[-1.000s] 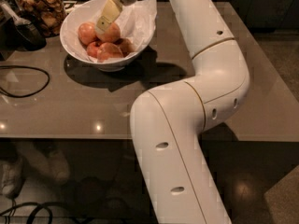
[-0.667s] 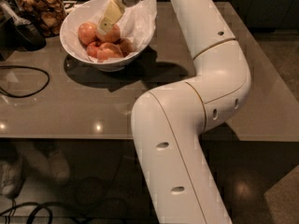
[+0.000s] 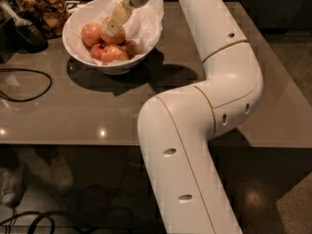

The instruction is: Pick apple from white bowl

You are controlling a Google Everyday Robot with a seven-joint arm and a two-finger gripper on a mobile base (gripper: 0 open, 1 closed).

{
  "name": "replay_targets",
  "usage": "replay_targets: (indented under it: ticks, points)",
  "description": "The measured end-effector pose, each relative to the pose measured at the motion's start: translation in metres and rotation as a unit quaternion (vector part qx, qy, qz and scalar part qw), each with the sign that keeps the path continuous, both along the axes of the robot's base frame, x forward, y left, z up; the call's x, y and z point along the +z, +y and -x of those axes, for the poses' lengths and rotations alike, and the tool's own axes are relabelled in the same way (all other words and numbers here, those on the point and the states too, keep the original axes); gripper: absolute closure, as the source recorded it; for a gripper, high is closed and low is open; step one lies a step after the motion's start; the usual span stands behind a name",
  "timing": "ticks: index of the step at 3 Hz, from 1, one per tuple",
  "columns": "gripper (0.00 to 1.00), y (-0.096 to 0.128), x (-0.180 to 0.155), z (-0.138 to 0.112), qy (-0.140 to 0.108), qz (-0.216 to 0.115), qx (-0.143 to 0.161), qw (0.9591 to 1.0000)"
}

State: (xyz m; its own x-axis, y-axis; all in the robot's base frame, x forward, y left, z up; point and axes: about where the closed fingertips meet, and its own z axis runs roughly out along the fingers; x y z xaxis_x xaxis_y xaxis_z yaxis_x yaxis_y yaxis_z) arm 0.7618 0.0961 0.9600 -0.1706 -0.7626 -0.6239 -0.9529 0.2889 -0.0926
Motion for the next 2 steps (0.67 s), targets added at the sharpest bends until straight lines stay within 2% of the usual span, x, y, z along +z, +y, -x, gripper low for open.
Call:
replay_targets:
  ticks: [2]
  points:
    - [0.29, 0.0037, -0.0073, -0.0015, 0.003, 0.006, 0.003, 1.0]
